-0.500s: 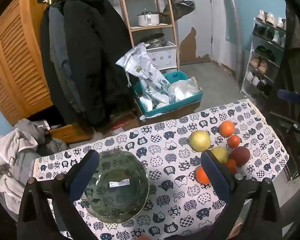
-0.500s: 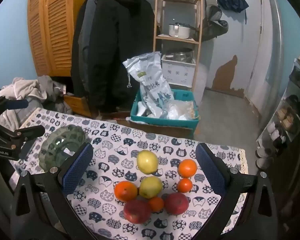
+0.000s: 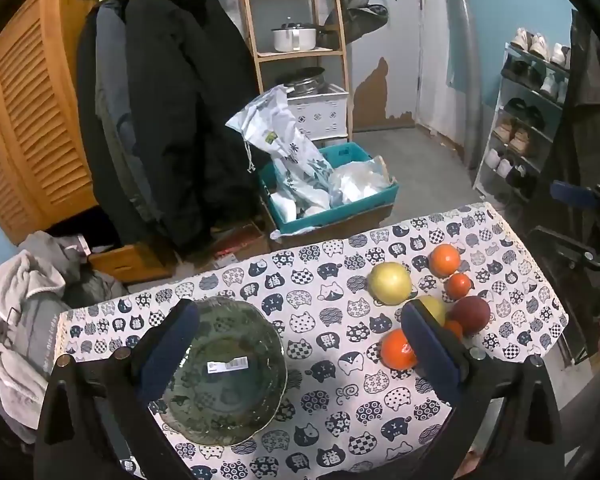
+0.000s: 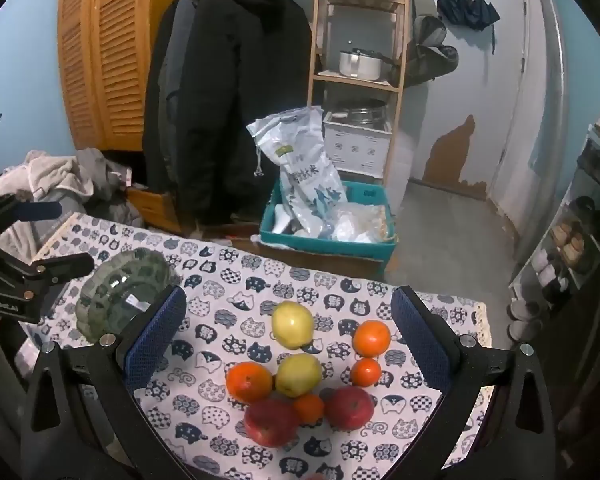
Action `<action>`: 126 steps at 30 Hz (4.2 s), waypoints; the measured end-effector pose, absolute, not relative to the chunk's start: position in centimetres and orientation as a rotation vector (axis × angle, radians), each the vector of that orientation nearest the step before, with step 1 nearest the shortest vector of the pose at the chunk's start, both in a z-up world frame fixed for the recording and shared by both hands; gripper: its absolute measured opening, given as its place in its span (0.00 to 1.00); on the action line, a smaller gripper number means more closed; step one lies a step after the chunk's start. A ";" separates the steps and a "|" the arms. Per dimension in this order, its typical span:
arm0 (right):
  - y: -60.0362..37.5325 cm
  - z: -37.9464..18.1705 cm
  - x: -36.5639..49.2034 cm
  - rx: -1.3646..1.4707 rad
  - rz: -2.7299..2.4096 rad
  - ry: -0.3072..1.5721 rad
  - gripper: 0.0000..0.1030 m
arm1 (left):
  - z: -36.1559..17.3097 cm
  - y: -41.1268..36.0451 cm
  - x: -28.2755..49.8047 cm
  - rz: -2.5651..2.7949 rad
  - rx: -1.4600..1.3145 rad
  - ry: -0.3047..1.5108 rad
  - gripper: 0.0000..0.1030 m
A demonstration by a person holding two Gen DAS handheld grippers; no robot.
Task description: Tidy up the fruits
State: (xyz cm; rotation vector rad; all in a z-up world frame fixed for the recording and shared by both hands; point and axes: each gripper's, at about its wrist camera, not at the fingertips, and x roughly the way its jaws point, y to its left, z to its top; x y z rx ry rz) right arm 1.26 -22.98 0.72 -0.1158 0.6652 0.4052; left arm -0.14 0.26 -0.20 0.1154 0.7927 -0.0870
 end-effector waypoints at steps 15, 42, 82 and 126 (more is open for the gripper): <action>-22.7 1.5 1.1 -0.123 0.398 0.667 0.97 | -0.2 -0.2 -0.3 -0.103 0.103 0.776 0.99; -23.4 1.3 1.3 -0.113 0.395 0.677 0.97 | -0.8 -1.4 -0.5 -0.140 0.125 0.792 0.99; -23.3 0.8 0.7 -0.114 0.394 0.687 0.97 | -1.7 -2.3 0.1 -0.166 0.123 0.832 0.99; -29.9 -10.5 7.7 -0.030 0.247 1.025 0.97 | -13.6 -7.6 7.2 -0.229 0.161 1.087 0.99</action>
